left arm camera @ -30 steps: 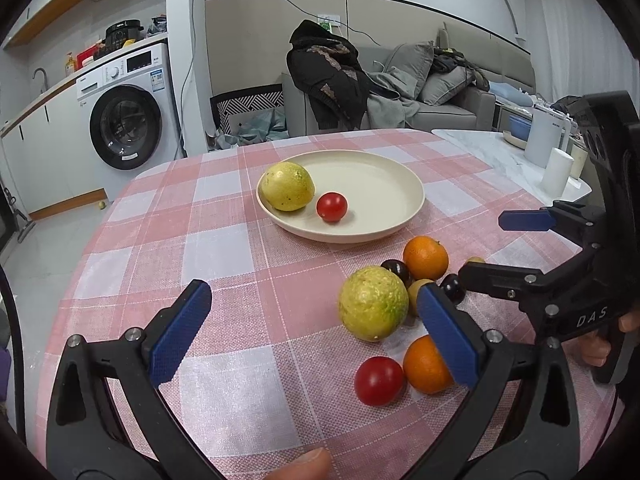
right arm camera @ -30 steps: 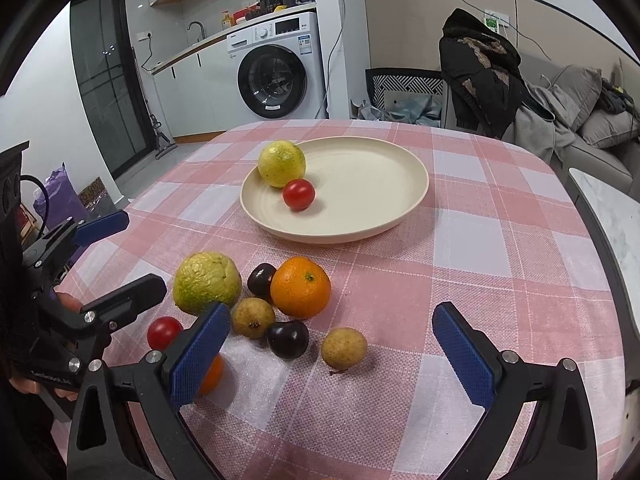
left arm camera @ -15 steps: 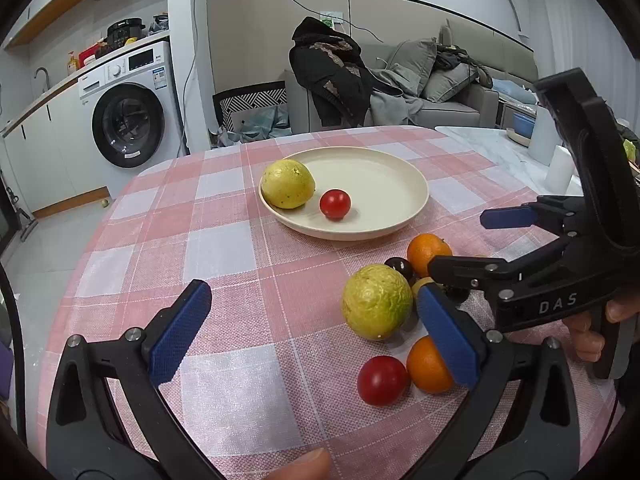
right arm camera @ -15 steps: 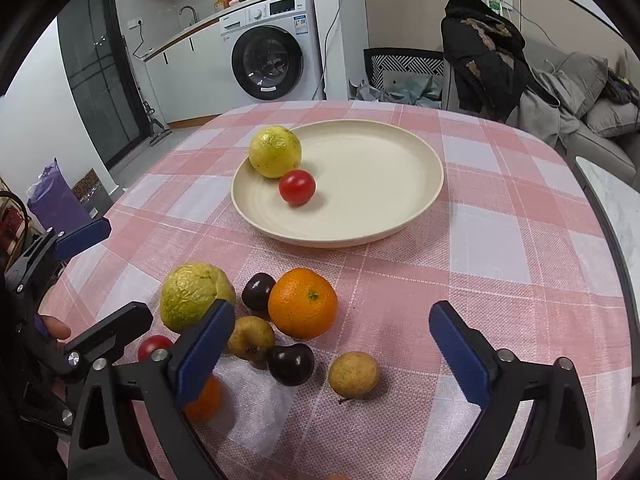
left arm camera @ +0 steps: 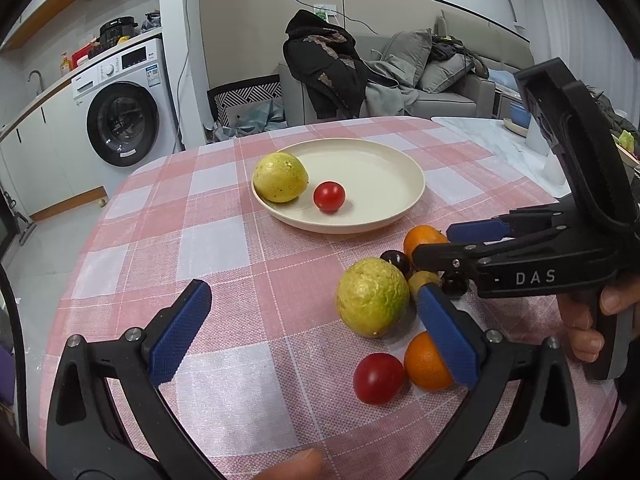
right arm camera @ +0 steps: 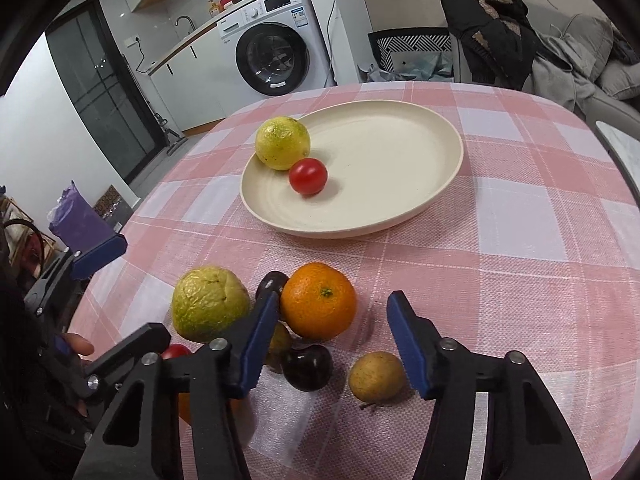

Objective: Organize fruits
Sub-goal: 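Grasp the orange with the right tool while the left tool grasps the green citrus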

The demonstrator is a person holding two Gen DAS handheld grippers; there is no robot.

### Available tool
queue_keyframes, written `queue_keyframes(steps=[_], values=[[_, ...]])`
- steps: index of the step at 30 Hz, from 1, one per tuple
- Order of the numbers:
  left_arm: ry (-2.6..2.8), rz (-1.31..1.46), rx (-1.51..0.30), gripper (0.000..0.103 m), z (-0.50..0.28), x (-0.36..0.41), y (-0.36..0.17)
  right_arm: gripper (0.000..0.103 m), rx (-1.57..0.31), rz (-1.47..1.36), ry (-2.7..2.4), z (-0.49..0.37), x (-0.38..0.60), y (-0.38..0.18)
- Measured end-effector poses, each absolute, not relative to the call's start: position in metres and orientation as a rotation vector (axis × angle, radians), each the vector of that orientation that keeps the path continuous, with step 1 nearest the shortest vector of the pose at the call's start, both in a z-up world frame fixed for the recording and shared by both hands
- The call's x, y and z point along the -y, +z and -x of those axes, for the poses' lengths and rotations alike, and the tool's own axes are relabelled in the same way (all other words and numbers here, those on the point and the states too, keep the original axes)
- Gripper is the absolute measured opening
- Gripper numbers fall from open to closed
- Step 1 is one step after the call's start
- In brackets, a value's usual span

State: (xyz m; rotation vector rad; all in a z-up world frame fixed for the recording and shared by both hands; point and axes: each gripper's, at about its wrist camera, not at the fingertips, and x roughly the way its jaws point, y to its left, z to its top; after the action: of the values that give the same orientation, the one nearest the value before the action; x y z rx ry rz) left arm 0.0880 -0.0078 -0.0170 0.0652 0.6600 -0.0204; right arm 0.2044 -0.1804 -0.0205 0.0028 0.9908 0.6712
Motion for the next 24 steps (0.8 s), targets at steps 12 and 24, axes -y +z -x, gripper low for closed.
queue_keyframes(steps=[12,24], values=[[-0.083,-0.074,-0.723,0.102,-0.099,0.014,-0.026,0.04,-0.992,-0.046,0.698,-0.203,0.18,-0.022],[-0.123,-0.051,-0.755,0.091,-0.107,0.011,-0.031,0.039,-0.903,-0.088,0.689,-0.196,0.192,-0.004]])
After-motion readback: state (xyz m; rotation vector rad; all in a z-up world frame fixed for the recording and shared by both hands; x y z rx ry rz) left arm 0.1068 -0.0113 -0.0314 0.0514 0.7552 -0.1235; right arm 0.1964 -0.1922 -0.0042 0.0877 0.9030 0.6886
